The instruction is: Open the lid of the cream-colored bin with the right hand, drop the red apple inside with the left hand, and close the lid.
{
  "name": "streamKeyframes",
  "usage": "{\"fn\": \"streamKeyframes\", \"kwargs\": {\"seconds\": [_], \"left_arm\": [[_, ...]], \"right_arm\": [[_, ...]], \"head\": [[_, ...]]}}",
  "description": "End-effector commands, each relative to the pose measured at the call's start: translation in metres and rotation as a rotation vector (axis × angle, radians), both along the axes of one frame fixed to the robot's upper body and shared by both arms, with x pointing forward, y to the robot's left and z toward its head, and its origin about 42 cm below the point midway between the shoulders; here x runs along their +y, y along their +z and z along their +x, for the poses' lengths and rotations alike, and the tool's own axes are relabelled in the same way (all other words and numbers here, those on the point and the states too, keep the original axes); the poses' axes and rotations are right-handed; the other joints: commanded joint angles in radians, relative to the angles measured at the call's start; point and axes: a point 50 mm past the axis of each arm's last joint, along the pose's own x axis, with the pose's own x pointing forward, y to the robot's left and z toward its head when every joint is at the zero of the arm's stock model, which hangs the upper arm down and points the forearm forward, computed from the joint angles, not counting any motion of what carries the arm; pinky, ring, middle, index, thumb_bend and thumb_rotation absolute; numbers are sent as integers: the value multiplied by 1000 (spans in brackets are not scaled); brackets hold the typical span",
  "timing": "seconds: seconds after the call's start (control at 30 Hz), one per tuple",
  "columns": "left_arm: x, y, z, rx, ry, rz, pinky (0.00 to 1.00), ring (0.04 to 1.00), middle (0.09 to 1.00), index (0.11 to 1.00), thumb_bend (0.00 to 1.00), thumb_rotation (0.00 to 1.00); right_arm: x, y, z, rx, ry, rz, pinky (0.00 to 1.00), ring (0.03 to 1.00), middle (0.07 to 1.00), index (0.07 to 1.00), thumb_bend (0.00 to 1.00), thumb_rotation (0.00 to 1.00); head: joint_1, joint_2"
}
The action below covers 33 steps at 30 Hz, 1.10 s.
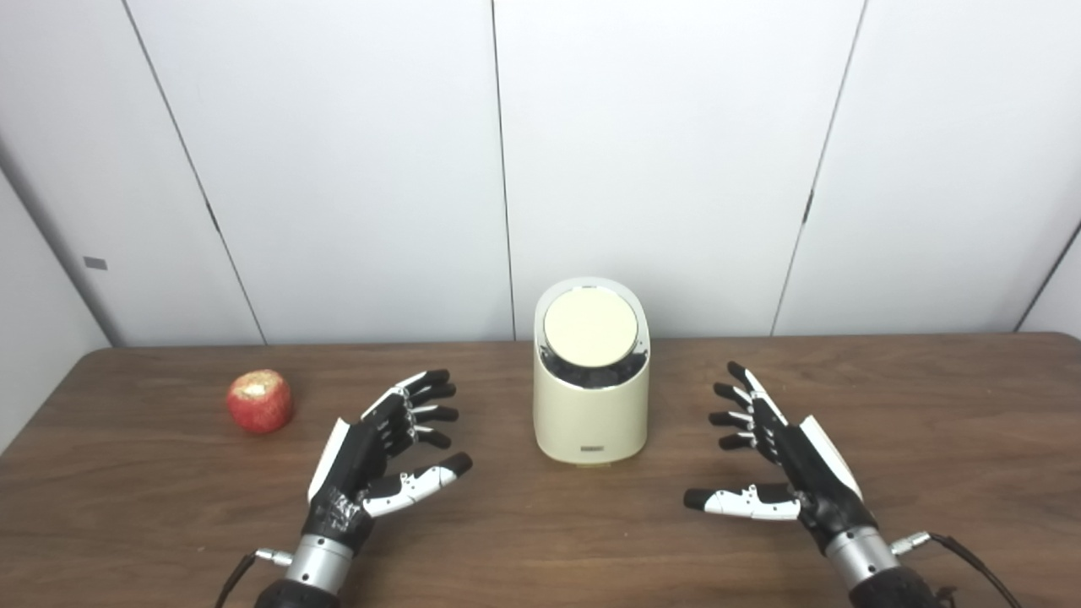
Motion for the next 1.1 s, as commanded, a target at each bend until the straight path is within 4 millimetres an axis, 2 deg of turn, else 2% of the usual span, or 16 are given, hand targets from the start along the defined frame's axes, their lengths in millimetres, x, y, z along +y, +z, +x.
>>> {"fn": "streamKeyframes", "kwargs": {"seconds": [0.0, 0.2, 0.4, 0.5, 0.6, 0.67, 0.83, 0.93, 1.07], "left_arm": [[-1, 20, 10, -93, -2, -2, 581, 712, 797, 846, 691, 109], [-1, 19, 10, -93, 0, -13, 592, 715, 801, 910, 692, 116], [-1, 19, 10, -93, -2, -19, 589, 716, 802, 926, 700, 122], [-1, 19, 11, -97, -4, -16, 583, 713, 798, 917, 699, 121], [-2, 19, 11, -94, -7, -10, 575, 700, 785, 873, 692, 126], [-2, 19, 11, -92, -7, -7, 575, 698, 781, 859, 688, 126], [-2, 20, 11, -92, -3, 1, 569, 693, 777, 846, 686, 130], [-3, 19, 11, -95, -2, 5, 566, 688, 774, 836, 690, 139], [-4, 19, 11, -95, 2, 6, 578, 691, 772, 831, 698, 145]], "right_arm": [[3, 24, 5, -101, 12, 0, 691, 810, 916, 1000, 807, 246], [4, 26, 5, -99, 19, -8, 689, 814, 917, 998, 798, 238], [4, 30, 4, -104, 20, -6, 683, 811, 914, 986, 796, 222], [6, 36, 4, -119, 27, 4, 684, 813, 910, 977, 783, 250], [7, 44, 6, -150, 30, -2, 688, 809, 905, 964, 772, 341], [8, 47, 8, -166, 32, -7, 684, 809, 904, 958, 762, 349], [13, 69, 16, -202, 13, -74, 697, 829, 901, 945, 760, 386], [15, 83, 24, -211, 4, -110, 749, 859, 904, 939, 788, 435], [18, 104, 36, -227, 1, -136, 769, 870, 901, 927, 808, 410]], "head": [[-1, 2], [1, 2], [0, 3], [-1, 2], [-1, 2], [-1, 2], [-3, 3], [-4, 1], [-3, 3]]}}
